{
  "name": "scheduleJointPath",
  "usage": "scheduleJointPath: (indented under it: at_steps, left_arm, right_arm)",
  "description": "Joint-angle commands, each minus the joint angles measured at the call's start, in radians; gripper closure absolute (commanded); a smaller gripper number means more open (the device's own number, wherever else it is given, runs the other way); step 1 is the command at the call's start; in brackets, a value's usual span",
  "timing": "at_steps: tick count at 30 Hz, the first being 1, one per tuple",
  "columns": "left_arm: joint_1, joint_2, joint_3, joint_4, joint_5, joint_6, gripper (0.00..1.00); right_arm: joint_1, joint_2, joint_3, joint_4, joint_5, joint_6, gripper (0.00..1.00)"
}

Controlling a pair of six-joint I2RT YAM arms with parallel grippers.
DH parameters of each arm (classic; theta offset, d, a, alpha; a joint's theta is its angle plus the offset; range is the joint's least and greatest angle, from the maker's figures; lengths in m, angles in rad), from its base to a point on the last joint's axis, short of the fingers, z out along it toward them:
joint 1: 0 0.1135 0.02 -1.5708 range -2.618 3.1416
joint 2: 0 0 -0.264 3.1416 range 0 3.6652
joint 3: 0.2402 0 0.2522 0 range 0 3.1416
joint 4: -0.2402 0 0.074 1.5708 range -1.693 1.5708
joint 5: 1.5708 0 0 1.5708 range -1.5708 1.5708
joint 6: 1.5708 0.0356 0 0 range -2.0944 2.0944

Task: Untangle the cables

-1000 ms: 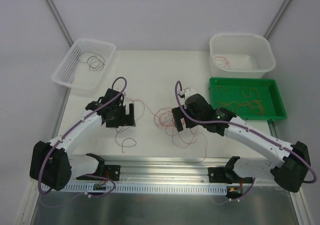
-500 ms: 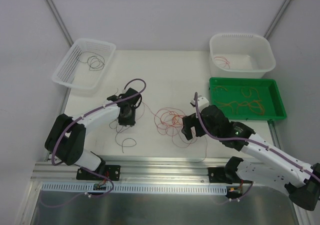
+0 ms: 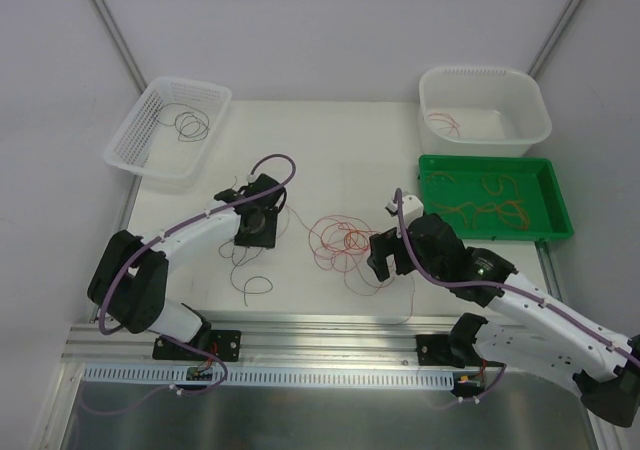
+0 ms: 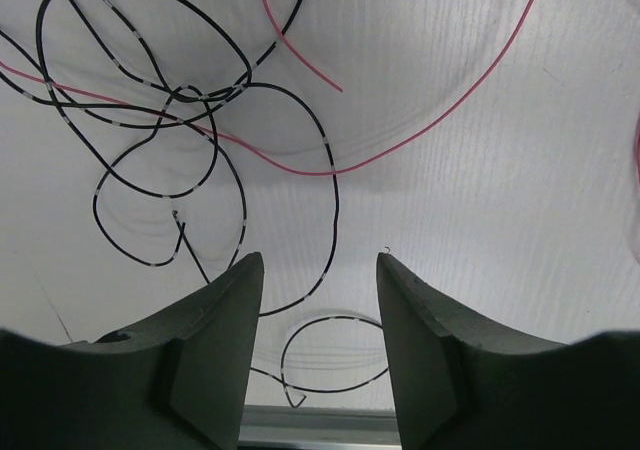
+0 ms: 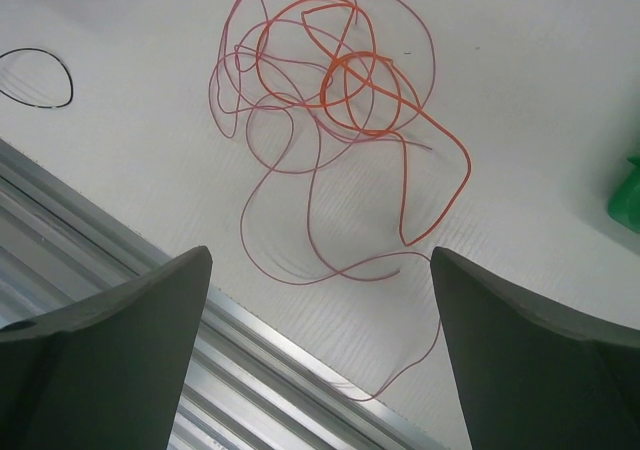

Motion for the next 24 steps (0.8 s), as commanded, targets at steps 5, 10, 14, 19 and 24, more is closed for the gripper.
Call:
scheduleJointPath:
  at_steps: [5, 10, 14, 19, 24]
  left_arm:
    - [-0.017, 0.061, -0.024, -0.021, 0.002, 0.028, 0.49]
    - [-0.041, 0.124, 0.005, -0.021, 0.005, 0.029, 0.74]
    - [-0.057, 0.074, 0.048, -0.032, 0.005, 0.032, 1.0]
    - [-0.062, -0.1, 0.226, -0.173, 0.049, 0.048, 1.0]
    - [-0.062, -0.233, 0.637, -0.23, 0.171, 0.081, 1.0]
  right_arm:
    - [0.006, -0.022, -0.017, 0.005, 0.02, -0.011, 0.04]
    - [0.006, -0.026, -0.021, 0.002, 0.016, -0.008, 0.04]
    - [0.006, -0.048, -0.018, -0.012, 0.027, -0.007, 0.04]
    - [0.006, -0.075, -0.006, -0.041, 0.053, -0.011, 0.04]
    - [0.006, -0.095, 0.008, -0.068, 0.07, -0.01, 0.04]
